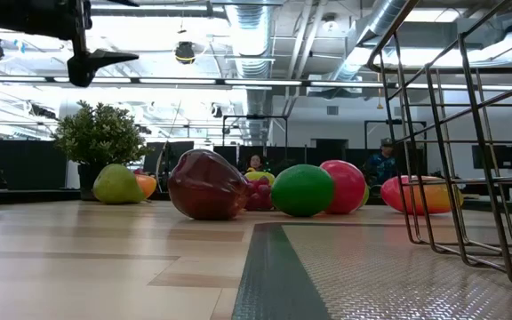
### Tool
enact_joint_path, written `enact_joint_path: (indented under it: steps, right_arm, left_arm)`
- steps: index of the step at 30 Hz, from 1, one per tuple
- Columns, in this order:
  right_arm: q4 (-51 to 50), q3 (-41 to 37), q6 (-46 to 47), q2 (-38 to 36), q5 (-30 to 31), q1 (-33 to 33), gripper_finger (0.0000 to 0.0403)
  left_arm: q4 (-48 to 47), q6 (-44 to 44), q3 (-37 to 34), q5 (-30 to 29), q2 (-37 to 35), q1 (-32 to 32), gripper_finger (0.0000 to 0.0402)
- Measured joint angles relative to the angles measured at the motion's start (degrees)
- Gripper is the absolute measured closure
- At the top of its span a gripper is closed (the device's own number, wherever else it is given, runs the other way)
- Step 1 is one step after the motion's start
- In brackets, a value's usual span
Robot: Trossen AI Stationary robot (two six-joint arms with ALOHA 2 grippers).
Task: Build produce basket
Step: Put the peach into the wire basket, then put the red mango into the wire basket
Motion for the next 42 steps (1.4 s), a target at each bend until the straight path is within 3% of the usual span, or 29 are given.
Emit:
enact_joint_path:
  steps: [15,27,38,42]
  right_arm:
    - [0.35,0.22,-3.93,5.39,-0.02,0.11,0.0105]
    - [-2.75,4.47,-4.26,5.82,-2.19,-1.27,0.0015]
    - [-26.44,23.31,-10.15,5.7,-1.46,-2.62,0.0016]
    - [-39.88,32.65,-10.39,5.6,4.55,-5.46,0.0016]
  left_arm:
    - [-3.36,-0.81,0.0,-0.4,0.01,0.0,0.0042]
    - [-7.03,-3.91,0.0,-0.72,0.0,0.0,0.0042]
    - [-6.79,-4.02,0.0,-0.91,0.0,0.0,0.0042]
    - [-6.69,-4.84,0.0,-0.91,0.0,0.0,0.0042]
